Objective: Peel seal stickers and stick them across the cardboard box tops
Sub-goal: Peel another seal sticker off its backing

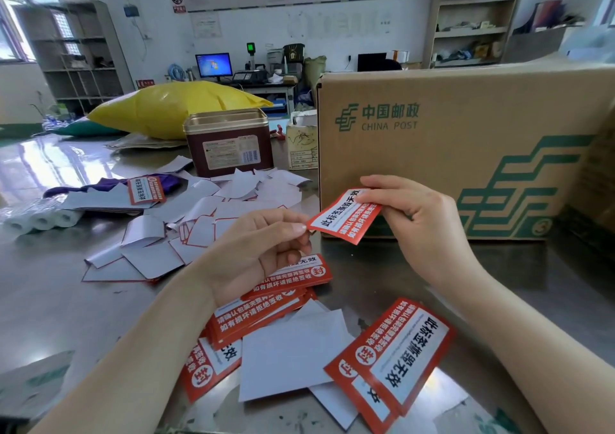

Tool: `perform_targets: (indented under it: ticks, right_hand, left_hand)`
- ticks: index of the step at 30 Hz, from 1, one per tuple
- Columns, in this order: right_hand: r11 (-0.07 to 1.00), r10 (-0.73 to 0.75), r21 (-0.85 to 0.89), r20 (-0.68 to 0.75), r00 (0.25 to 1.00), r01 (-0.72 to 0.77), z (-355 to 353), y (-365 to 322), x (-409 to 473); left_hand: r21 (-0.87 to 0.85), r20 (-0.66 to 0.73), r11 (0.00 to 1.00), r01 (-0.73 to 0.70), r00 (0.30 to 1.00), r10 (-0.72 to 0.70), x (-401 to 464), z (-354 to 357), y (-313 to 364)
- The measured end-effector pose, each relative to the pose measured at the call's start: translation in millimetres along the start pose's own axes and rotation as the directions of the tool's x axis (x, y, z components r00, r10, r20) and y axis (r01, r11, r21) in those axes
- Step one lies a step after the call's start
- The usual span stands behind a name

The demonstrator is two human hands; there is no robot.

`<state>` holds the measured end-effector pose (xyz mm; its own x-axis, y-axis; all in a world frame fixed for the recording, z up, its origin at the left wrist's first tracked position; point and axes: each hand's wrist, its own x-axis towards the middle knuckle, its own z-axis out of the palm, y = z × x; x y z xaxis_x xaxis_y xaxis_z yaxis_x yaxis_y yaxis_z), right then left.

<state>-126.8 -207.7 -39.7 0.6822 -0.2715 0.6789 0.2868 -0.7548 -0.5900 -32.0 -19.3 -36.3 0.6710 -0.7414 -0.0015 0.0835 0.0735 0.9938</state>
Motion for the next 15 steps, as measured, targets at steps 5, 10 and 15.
perform_targets:
  ticks: [5,10,15]
  right_hand:
    - [1.000,0.004,-0.023,-0.007,1.000,-0.004,0.0,1.8,0.3]
    - [0.998,-0.006,-0.056,0.007,1.000,0.006,0.8,2.7,0.6]
    - [0.993,0.018,-0.119,0.086,0.996,-0.008,2.6,2.3,0.3]
  left_hand:
    - [-0.006,0.016,1.000,-0.026,1.000,0.026,0.5,-0.6,-2.2]
    - [0.022,0.024,0.999,-0.036,0.999,0.035,0.2,-1.4,-2.7]
    - [0.033,0.036,0.998,-0.060,0.998,0.059,0.3,-1.7,-3.6]
